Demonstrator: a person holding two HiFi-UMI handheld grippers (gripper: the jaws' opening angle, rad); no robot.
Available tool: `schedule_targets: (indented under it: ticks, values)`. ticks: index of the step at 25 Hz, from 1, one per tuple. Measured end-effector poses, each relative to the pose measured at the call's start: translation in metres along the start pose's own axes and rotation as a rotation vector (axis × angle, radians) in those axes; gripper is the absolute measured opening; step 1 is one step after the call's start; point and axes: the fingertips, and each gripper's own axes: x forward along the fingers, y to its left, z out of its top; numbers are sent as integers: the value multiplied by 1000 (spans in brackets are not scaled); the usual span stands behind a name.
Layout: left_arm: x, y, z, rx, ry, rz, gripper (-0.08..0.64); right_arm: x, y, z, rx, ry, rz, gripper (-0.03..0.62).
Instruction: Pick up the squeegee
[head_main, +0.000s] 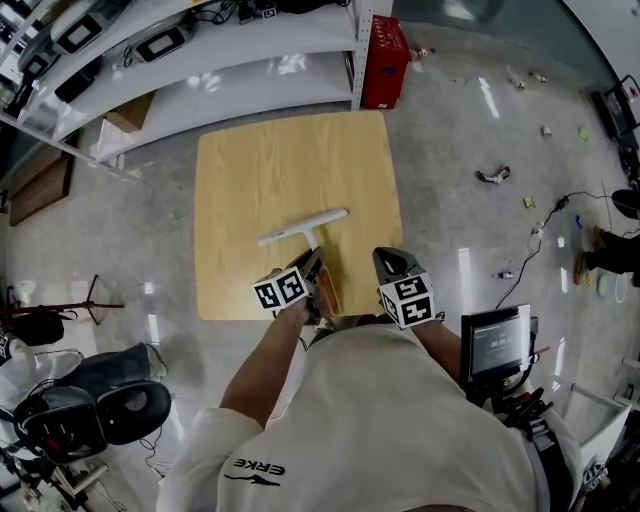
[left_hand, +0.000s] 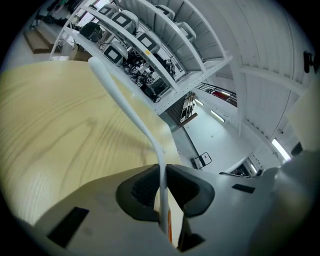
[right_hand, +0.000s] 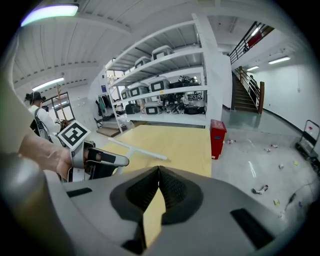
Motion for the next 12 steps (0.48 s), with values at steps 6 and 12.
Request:
schedule_targets:
  ticks: [6,12]
  values:
    - [-37,-8,21,25,-104,-25,46,10,26,11,-38,-31,56,3]
    - [-77,-35,44,29,-197,-45,46,9,45,31,-56,-50,107,4]
